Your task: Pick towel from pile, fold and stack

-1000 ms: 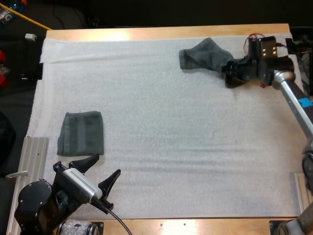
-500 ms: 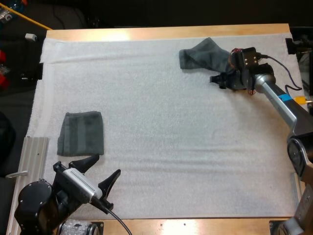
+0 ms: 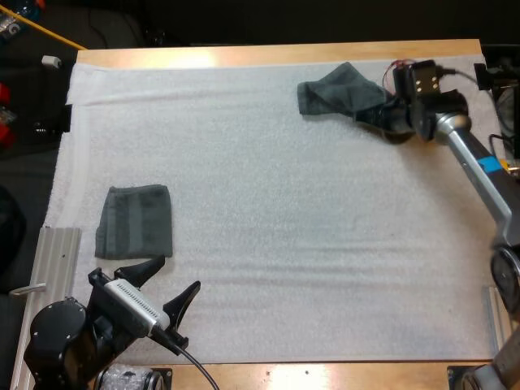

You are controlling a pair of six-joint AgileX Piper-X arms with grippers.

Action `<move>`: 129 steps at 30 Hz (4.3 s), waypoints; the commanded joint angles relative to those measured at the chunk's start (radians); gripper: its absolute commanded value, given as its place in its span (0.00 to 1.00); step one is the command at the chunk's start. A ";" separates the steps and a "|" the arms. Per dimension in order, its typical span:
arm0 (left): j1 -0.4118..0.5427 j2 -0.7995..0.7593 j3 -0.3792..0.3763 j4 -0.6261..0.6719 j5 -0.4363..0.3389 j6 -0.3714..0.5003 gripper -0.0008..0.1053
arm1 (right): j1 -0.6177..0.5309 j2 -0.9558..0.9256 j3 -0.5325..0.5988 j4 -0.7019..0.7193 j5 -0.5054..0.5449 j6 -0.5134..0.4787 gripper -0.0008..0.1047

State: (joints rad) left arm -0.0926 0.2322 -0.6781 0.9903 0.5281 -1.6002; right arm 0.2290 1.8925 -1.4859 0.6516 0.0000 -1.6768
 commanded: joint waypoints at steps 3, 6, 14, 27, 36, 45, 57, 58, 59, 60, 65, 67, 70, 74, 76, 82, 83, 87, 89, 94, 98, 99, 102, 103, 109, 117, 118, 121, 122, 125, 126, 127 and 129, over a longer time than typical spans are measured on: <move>-0.004 0.002 -0.007 -0.010 0.007 -0.025 0.59 | 0.010 -0.105 -0.012 0.037 0.000 -0.054 0.01; -0.004 0.002 -0.007 -0.010 0.007 -0.025 0.59 | 0.010 -0.177 -0.012 0.057 0.000 -0.077 0.01; -0.004 0.002 -0.007 -0.010 0.007 -0.025 0.59 | 0.010 -0.368 -0.012 0.151 0.000 -0.111 0.01; -0.004 0.002 -0.007 -0.010 0.007 -0.025 0.59 | 0.040 -0.616 -0.012 0.282 -0.151 -0.097 0.01; -0.004 0.002 -0.007 -0.010 0.007 -0.025 0.59 | 0.271 -0.654 -0.012 0.333 -0.162 -0.025 0.01; -0.004 0.002 -0.007 -0.010 0.007 -0.025 0.59 | 0.537 -0.654 -0.012 0.280 -0.159 0.059 0.01; -0.004 0.002 -0.007 -0.010 0.007 -0.025 0.59 | 0.532 -0.585 0.112 0.327 0.085 -0.008 0.01; -0.004 0.002 -0.007 -0.010 0.007 -0.025 0.59 | 0.525 -0.581 0.127 0.327 0.098 -0.009 0.01; -0.004 0.002 -0.007 -0.010 0.007 -0.025 0.59 | 0.510 -0.568 0.154 0.322 0.131 -0.011 0.01; -0.004 0.002 -0.007 -0.010 0.007 -0.025 0.59 | 0.496 -0.556 0.176 0.316 0.162 -0.015 0.01; -0.004 0.002 -0.007 -0.010 0.007 -0.025 0.59 | 0.416 -0.493 0.210 0.287 0.245 -0.057 0.01; -0.004 0.002 -0.007 -0.010 0.007 -0.025 0.59 | 0.380 -0.475 0.210 0.271 0.263 -0.055 0.01; -0.004 0.002 -0.007 -0.010 0.007 -0.025 0.59 | 0.325 -0.458 0.210 0.230 0.270 -0.055 0.01; -0.004 0.002 -0.007 -0.010 0.007 -0.025 0.59 | 0.256 -0.455 0.210 0.158 0.274 -0.055 0.01; -0.004 0.002 -0.007 -0.010 0.007 -0.025 0.59 | 0.225 -0.455 0.206 0.135 0.274 -0.057 0.01; -0.004 0.002 -0.007 -0.010 0.007 -0.025 0.59 | 0.151 -0.455 0.206 0.112 0.280 -0.158 0.01; -0.004 0.002 -0.007 -0.010 0.007 -0.025 0.59 | 0.143 -0.455 0.206 0.112 0.282 -0.176 0.05; -0.004 0.002 -0.007 -0.010 0.007 -0.025 0.59 | 0.140 -0.455 0.206 0.106 0.295 -0.236 0.34; -0.004 0.002 -0.007 -0.010 0.007 -0.025 0.59 | 0.140 -0.455 0.206 0.106 0.295 -0.236 0.52; -0.004 0.002 -0.007 -0.010 0.007 -0.025 0.59 | 0.147 -0.473 0.206 0.174 0.357 -0.227 0.68; -0.004 0.002 -0.007 -0.010 0.007 -0.025 0.59 | 0.147 -0.517 0.206 0.279 0.355 -0.185 0.68; -0.004 0.002 -0.007 -0.010 0.007 -0.025 0.59 | 0.147 -0.532 0.206 0.307 0.345 -0.161 0.68; -0.004 0.002 -0.007 -0.010 0.007 -0.025 0.59 | 0.147 -0.568 0.206 0.360 0.261 -0.099 0.68; -0.004 0.002 -0.007 -0.010 0.007 -0.025 0.59 | 0.147 -0.575 0.206 0.369 0.241 -0.084 0.68; -0.004 0.002 -0.007 -0.010 0.007 -0.025 0.59 | 0.147 -0.611 0.206 0.455 0.159 0.007 0.68; -0.004 0.002 -0.007 -0.010 0.007 -0.025 0.59 | 0.144 -0.612 0.246 0.475 0.156 0.007 0.68; -0.004 0.002 -0.007 -0.010 0.008 -0.025 0.59 | 0.141 -0.612 0.253 0.467 0.159 0.007 0.68; -0.004 0.002 -0.007 -0.010 0.063 -0.025 0.59 | 0.121 -0.605 0.274 0.434 0.159 0.020 0.68; -0.004 0.002 -0.007 -0.010 0.089 -0.025 0.59 | 0.108 -0.600 0.278 0.428 0.159 0.020 0.68; -0.012 0.002 -0.007 -0.010 0.100 -0.025 0.59 | 0.067 -0.582 0.278 0.419 0.151 0.020 0.68; -0.015 0.002 -0.007 -0.010 0.100 -0.025 0.59 | 0.046 -0.572 0.278 0.415 0.146 0.017 0.68; -0.018 0.002 -0.007 -0.010 0.102 -0.025 0.59 | 0.035 -0.567 0.278 0.413 0.140 0.015 0.68; -0.027 0.002 -0.007 -0.010 0.106 -0.025 0.59 | -0.009 -0.543 0.278 0.407 0.091 0.014 0.68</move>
State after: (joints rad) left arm -0.1137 0.2322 -0.6781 0.9903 0.6185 -1.6169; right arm 0.2313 1.3469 -1.2083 1.0637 0.1137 -1.6609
